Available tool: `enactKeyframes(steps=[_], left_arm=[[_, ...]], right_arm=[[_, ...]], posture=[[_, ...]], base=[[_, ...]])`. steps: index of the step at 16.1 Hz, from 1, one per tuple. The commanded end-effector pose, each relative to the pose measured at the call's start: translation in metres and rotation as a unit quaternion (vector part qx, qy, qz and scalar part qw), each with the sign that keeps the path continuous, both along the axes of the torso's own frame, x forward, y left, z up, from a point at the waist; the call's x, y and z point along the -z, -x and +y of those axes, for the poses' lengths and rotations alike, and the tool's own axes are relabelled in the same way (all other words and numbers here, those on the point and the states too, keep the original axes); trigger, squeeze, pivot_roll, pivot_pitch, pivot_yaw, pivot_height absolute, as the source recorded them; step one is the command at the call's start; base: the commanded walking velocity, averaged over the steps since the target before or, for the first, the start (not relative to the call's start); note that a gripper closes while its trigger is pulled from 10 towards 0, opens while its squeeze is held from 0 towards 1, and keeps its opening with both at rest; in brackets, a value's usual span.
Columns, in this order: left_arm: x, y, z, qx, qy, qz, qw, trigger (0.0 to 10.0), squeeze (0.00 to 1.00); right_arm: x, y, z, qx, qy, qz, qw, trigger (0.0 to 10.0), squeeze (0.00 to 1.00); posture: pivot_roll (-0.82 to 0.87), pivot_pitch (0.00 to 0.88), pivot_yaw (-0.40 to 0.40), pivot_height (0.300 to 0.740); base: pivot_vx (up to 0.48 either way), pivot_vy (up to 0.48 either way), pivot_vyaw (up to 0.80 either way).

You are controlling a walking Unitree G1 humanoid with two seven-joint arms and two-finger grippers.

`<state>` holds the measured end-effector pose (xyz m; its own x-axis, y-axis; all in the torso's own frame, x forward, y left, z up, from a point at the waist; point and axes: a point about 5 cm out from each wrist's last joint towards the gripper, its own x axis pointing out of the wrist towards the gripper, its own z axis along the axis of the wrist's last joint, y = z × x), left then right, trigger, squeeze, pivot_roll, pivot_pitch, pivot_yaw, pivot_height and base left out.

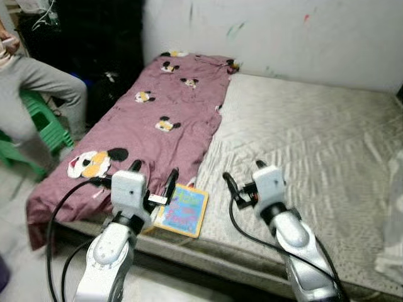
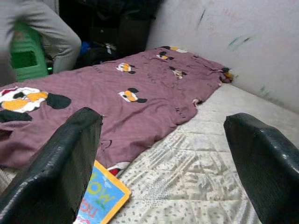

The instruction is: Clean up the room

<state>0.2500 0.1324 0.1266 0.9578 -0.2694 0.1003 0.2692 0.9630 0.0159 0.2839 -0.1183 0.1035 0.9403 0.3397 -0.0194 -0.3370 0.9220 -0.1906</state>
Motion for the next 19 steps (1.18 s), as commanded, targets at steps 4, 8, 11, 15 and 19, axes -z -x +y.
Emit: enactKeyframes(steps=[4, 8, 11, 15, 19], left_arm=[[-0.017, -0.027, 0.006, -0.013, -0.012, -0.046, 0.999, 10.0, 0.00], [-0.020, -0.036, 0.009, -0.019, -0.022, -0.067, 0.997, 10.0, 0.00], [-0.013, -0.037, 0.016, -0.046, -0.003, -0.056, 0.997, 10.0, 0.00], [-0.009, -0.040, 0.017, -0.043, 0.006, -0.043, 0.998, 10.0, 0.00], [-0.008, -0.041, 0.004, -0.027, 0.011, -0.048, 0.998, 10.0, 0.00]], right_arm=[[-0.013, -0.025, -0.006, 0.007, 0.031, -0.024, 0.999, 10.0, 0.00], [-0.019, -0.031, -0.028, 0.045, 0.043, -0.032, 0.998, 10.0, 0.00], [-0.019, -0.033, -0.026, 0.061, 0.029, -0.041, 0.997, 10.0, 0.00], [-0.022, -0.034, -0.021, 0.086, -0.015, -0.048, 0.995, 10.0, 0.00], [-0.022, -0.036, -0.011, 0.084, -0.058, -0.041, 0.994, 10.0, 0.00]], posture=[[-0.02, 0.000, -0.082, 0.740], [-0.04, 0.000, -0.078, 0.740], [-0.07, 0.000, -0.031, 0.740], [-0.07, 0.000, 0.030, 0.740], [-0.07, 0.000, 0.018, 0.740]], base=[[0.000, 0.000, 0.00], [0.000, 0.000, 0.00], [0.000, 0.000, 0.00], [0.000, 0.000, 0.00], [0.000, 0.000, -0.20]])
